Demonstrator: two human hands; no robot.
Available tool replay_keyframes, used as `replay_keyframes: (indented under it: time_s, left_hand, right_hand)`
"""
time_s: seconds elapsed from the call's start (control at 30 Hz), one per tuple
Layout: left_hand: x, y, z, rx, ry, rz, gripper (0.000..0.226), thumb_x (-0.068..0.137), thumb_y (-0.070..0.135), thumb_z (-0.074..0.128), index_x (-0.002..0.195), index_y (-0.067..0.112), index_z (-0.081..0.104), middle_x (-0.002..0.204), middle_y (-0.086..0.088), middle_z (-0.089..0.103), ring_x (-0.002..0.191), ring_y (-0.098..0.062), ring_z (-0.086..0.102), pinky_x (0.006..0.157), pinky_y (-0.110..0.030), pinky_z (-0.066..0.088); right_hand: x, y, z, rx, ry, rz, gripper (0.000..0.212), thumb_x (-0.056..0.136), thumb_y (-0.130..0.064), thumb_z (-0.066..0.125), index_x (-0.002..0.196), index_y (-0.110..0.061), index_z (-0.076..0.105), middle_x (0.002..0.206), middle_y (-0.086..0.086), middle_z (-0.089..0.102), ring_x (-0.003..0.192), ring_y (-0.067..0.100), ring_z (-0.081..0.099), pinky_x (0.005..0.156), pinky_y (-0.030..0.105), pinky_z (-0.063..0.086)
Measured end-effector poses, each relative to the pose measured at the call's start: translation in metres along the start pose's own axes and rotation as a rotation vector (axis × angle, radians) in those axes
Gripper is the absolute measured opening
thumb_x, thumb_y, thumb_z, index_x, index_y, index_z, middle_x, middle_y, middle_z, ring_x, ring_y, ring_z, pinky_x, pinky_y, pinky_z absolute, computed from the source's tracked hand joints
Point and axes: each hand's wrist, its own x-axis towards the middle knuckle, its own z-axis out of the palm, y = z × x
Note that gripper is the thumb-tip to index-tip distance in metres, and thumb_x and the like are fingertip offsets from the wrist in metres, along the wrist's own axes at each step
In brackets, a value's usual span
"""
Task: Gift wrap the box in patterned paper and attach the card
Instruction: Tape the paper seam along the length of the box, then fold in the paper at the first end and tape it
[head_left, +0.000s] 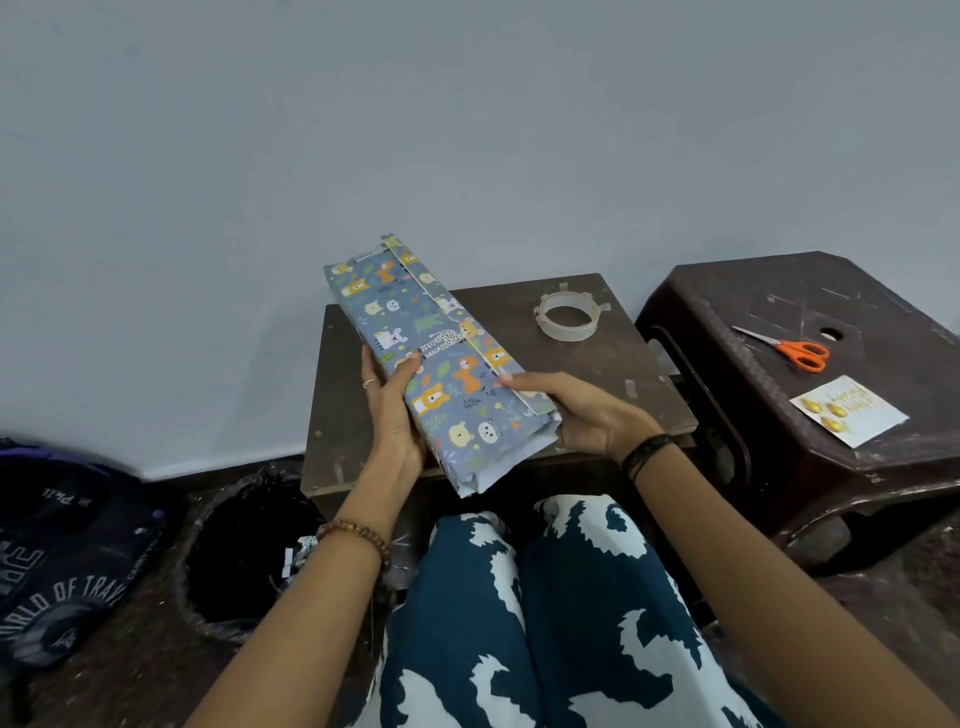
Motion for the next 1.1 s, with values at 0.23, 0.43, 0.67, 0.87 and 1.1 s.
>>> replay_keyframes:
  time_s: [0.23, 0.43, 0.67, 0.87, 1.1]
  left_hand:
    - [0.008, -0.01, -0.01, 0.084, 0.017, -0.088, 0.07, 0.084, 0.012, 0.064, 0.143, 0.023, 0.027, 0.12, -0.014, 0.057, 0.083, -0.024, 0.064, 0.073, -0.042, 0.055]
    - [-0.002, -0.023, -0.02, 0.136, 0.065, -0.256, 0.045, 0.08, 0.025, 0.069, 0.12, 0.008, 0.056, 0.102, -0.012, 0.068, 0.082, -0.027, 0.066, 0.063, -0.034, 0.057]
    - [0.001, -0.025, -0.018, 0.329, 0.082, -0.147, 0.052, 0.083, 0.029, 0.069, 0.126, 0.01, 0.048, 0.115, -0.013, 0.064, 0.095, -0.027, 0.066, 0.077, -0.041, 0.056]
    - [-0.021, -0.026, -0.018, 0.434, -0.014, -0.164, 0.052, 0.083, 0.022, 0.069, 0.129, 0.013, 0.046, 0.115, -0.008, 0.065, 0.096, -0.022, 0.066, 0.075, -0.034, 0.055]
    - [-0.038, -0.025, -0.037, 0.692, -0.068, -0.129, 0.08, 0.062, 0.064, 0.073, 0.132, 0.038, 0.043, 0.127, 0.001, 0.056, 0.121, -0.019, 0.052, 0.095, -0.039, 0.048]
  right_hand:
    - [-0.004, 0.015, -0.007, -0.186, 0.098, 0.076, 0.025, 0.089, -0.036, 0.058, 0.106, -0.019, 0.065, 0.102, 0.001, 0.072, 0.084, 0.015, 0.07, 0.069, 0.03, 0.059]
    - [0.0, 0.032, -0.013, -0.207, 0.195, 0.022, 0.025, 0.09, -0.034, 0.058, 0.105, -0.017, 0.069, 0.107, 0.006, 0.07, 0.089, 0.021, 0.065, 0.076, 0.03, 0.055]
    - [0.013, 0.058, -0.01, -0.131, 0.295, -0.11, 0.05, 0.079, -0.043, 0.069, 0.116, -0.01, 0.065, 0.117, 0.007, 0.067, 0.109, 0.024, 0.062, 0.101, 0.044, 0.044]
    - [0.014, 0.06, -0.001, -0.034, 0.341, -0.224, 0.029, 0.09, -0.027, 0.06, 0.108, -0.005, 0.067, 0.104, 0.011, 0.071, 0.093, 0.024, 0.069, 0.081, 0.032, 0.056]
    - [0.008, 0.062, 0.009, -0.37, 0.505, -0.403, 0.022, 0.088, -0.03, 0.063, 0.087, -0.01, 0.071, 0.086, 0.002, 0.074, 0.074, 0.01, 0.069, 0.066, 0.02, 0.049]
